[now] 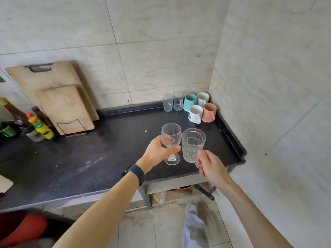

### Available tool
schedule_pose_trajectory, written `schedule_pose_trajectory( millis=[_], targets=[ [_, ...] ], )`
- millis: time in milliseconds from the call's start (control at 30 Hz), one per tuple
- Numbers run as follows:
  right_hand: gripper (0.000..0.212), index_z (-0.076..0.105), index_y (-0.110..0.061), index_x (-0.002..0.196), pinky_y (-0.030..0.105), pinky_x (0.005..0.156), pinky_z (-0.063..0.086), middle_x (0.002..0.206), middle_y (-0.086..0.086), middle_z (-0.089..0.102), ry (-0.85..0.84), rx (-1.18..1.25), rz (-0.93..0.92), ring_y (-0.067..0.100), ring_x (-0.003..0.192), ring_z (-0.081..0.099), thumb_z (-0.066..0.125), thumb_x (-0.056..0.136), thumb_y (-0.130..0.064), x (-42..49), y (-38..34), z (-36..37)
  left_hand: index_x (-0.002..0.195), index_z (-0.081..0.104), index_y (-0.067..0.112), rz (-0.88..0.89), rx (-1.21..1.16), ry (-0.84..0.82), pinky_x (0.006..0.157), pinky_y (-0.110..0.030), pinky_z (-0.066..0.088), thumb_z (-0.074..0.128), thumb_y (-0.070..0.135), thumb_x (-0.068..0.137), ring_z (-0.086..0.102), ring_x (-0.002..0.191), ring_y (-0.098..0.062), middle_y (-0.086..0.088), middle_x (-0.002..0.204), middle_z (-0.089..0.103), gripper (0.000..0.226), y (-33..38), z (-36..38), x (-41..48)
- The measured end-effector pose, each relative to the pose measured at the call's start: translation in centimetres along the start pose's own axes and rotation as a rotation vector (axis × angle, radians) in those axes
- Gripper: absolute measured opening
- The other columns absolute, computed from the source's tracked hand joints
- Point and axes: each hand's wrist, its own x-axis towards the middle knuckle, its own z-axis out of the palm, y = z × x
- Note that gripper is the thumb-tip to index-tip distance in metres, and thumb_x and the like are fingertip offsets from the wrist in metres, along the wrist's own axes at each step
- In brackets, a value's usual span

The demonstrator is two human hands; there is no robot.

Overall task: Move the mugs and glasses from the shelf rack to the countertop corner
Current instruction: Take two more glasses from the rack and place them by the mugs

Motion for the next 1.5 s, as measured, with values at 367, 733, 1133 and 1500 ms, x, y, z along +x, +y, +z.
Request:
schedule_pose_trajectory(
  millis=[367, 733, 1133, 1500],
  targets=[
    [0.038, 0.052, -0.002, 0.088, 0.030, 0.060, 0.048, 0.074, 0.002, 0.054, -0.193, -0.035, 0.179, 0.013, 0.062, 0.052, 0.035, 0.105, -0.031, 20.5, 4.7, 1.8, 0.124, 0.057, 0.016, -0.323, 0.010, 0.167, 0.097, -0.043, 0.054, 0.087, 0.023, 0.074, 0.065, 0.108, -0.022, -0.003, 0.118, 0.067, 0.059, -4.0, 1.1, 17.6],
    [0.028, 0.057, -0.019, 0.093, 0.015, 0.061, 0.054, 0.088, 0.002, 0.065, -0.175, -0.041, 0.357, 0.012, 0.069, 0.069, 0.037, 0.107, -0.032, 33.7, 8.9, 4.1, 0.122, 0.055, 0.027, -0.425, -0.046, 0.213, 0.069, -0.017, 0.052, 0.088, 0.023, 0.071, 0.065, 0.096, -0.010, 0.006, 0.111, 0.067, 0.061, -8.8, 2.1, 31.1],
    [0.025, 0.057, -0.024, 0.103, 0.025, 0.080, 0.057, 0.110, -0.008, 0.066, -0.146, 0.086, 0.354, 0.008, 0.088, 0.073, 0.034, 0.109, -0.032, 43.4, 9.9, 5.1, 0.120, 0.042, 0.049, -0.354, -0.007, 0.243, 0.067, -0.015, 0.049, 0.084, 0.020, 0.072, 0.067, 0.091, -0.005, 0.015, 0.109, 0.067, 0.070, -10.6, 2.9, 40.7],
    [0.029, 0.062, -0.018, 0.110, 0.036, 0.090, 0.056, 0.117, -0.005, 0.065, -0.107, 0.236, 0.429, 0.017, 0.097, 0.071, 0.034, 0.109, -0.026, 45.5, 9.6, 5.2, 0.118, 0.040, 0.048, -0.342, 0.024, 0.219, 0.070, -0.034, 0.058, 0.083, 0.021, 0.069, 0.069, 0.085, -0.012, 0.014, 0.105, 0.068, 0.071, -10.9, 3.0, 42.2]
  ],
)
